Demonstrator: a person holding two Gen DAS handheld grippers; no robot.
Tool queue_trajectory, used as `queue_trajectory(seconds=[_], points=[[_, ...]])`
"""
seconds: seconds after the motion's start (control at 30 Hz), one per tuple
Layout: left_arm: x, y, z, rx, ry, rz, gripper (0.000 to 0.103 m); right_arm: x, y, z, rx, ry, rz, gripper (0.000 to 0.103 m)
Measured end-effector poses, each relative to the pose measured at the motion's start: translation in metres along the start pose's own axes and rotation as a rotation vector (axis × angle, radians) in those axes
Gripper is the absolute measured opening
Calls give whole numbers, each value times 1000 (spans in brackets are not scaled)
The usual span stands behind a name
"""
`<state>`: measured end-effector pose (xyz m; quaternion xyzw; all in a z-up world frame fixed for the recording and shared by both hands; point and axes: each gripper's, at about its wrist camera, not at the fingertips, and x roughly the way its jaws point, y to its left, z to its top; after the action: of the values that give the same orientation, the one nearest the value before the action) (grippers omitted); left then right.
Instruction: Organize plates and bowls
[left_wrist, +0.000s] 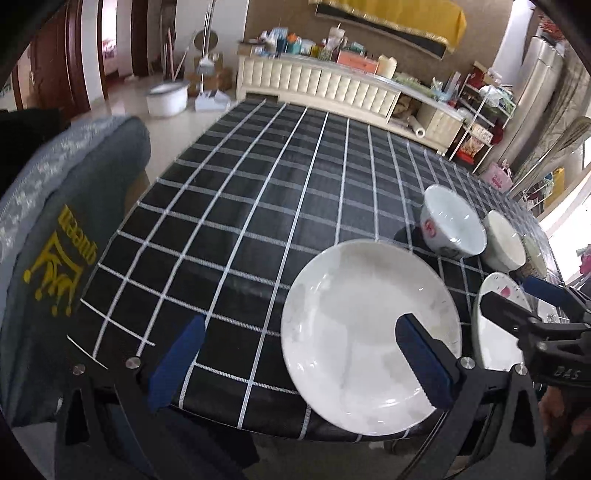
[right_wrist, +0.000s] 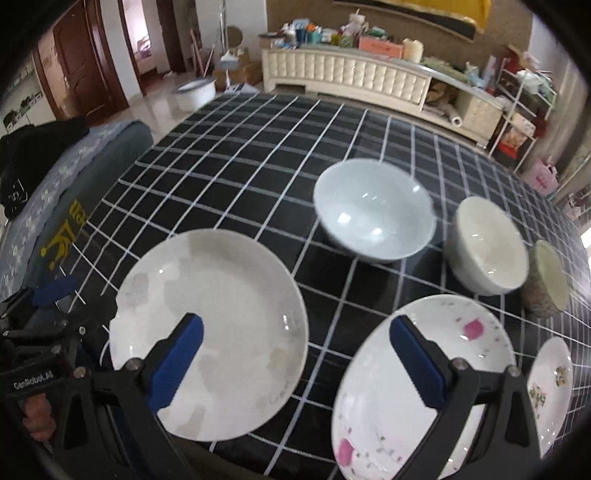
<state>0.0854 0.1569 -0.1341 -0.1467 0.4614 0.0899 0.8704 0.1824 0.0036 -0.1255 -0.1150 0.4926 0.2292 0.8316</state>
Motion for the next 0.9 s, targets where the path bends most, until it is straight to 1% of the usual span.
queue_trajectory(seconds=[0.07, 0.1, 0.13, 0.17, 0.2, 0.23, 0.27, 0.3, 0.33, 0.37, 0.4, 0.43, 0.47, 0.5, 0.57, 0.67, 0.77, 0.9], points=[[8, 2, -2, 4, 21, 8, 86, 9, 2, -1, -6, 15, 0, 88], [13, 4, -3, 1, 36, 3, 83, 14, 3, -1, -8, 22, 4, 87], [18, 8, -4, -12, 68, -20, 78, 18, 3, -1, -11, 24, 5, 83], [23, 11, -5, -31, 90, -48, 71, 22, 3, -2, -13, 28, -2, 76], [29, 16, -7, -56, 118, -71, 67, 26, 3, -2, -16, 36, -10, 73], [31, 18, -8, -64, 131, -72, 60, 28, 3, -2, -16, 43, -11, 68], [35, 20, -9, -65, 144, -64, 59, 31, 2, -3, -12, 51, -7, 59], [39, 20, -10, -54, 148, -47, 59, 33, 2, -3, -5, 56, -5, 55], [41, 19, -12, -42, 151, -35, 59, 37, 0, -4, 6, 70, -1, 48], [42, 18, -13, -34, 156, -31, 55, 39, -1, -5, 15, 80, 4, 43], [45, 17, -13, -31, 174, -29, 50, 42, -2, -5, 23, 88, 7, 41], [48, 18, -14, -33, 195, -33, 36, 43, -3, -7, 30, 93, 5, 36], [51, 18, -15, -37, 214, -43, 29, 43, -3, -8, 36, 91, 7, 32], [53, 19, -16, -42, 219, -58, 29, 42, -4, -10, 42, 85, 13, 31], [54, 16, -16, -34, 221, -68, 24, 40, -4, -11, 47, 73, 19, 25], [54, 11, -16, -20, 220, -67, 18, 41, -2, -10, 39, 71, 8, 24], [53, 7, -16, -8, 218, -49, 19, 42, -6, -9, 63, 77, 17, 24], [56, 3, -14, 3, 217, -38, 19, 39, -7, -12, 83, 69, 3, 24]])
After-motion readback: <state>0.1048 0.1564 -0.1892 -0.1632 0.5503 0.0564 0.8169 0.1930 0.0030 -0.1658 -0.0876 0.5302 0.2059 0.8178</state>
